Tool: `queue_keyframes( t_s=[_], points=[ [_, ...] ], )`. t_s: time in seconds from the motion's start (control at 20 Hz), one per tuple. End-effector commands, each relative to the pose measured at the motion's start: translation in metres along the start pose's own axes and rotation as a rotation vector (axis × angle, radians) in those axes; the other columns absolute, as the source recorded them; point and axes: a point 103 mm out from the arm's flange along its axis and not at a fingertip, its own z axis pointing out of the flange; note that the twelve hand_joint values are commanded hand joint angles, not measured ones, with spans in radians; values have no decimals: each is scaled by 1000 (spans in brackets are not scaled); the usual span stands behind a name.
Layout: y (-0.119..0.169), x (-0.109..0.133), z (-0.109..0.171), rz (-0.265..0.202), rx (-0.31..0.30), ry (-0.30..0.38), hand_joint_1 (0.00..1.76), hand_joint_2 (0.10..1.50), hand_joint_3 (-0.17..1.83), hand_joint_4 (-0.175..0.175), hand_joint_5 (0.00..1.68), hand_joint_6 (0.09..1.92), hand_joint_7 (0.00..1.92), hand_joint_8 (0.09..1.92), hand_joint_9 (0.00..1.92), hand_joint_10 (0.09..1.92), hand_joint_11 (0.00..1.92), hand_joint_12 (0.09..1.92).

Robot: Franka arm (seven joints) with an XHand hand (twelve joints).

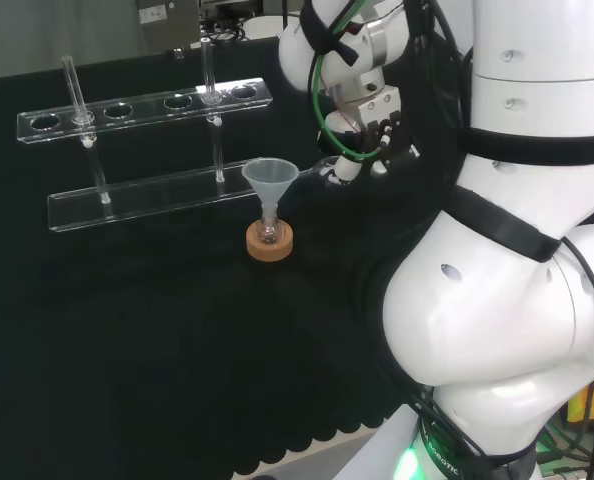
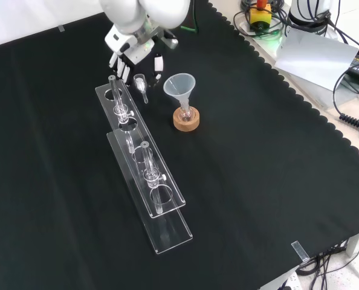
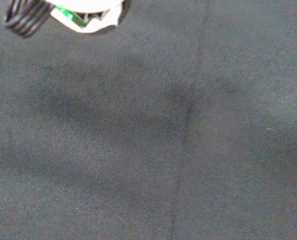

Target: Pick up the weighing funnel.

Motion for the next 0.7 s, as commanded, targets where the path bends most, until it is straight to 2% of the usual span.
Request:
queue_keyframes(
  t_s=[0.05, 0.4, 0.7],
  points=[
    [-28, -12, -12, 59, -34, 74, 1059, 716, 740, 175, 1063, 1074, 678, 671, 925, 512, 523, 1272],
    [-53, -20, -38, 95, -84, 106, 1058, 717, 740, 175, 1061, 1076, 678, 672, 927, 512, 531, 1272],
    [-72, -25, -54, 112, -111, 86, 1058, 717, 740, 175, 1061, 1077, 677, 672, 928, 512, 535, 1270]
  ],
)
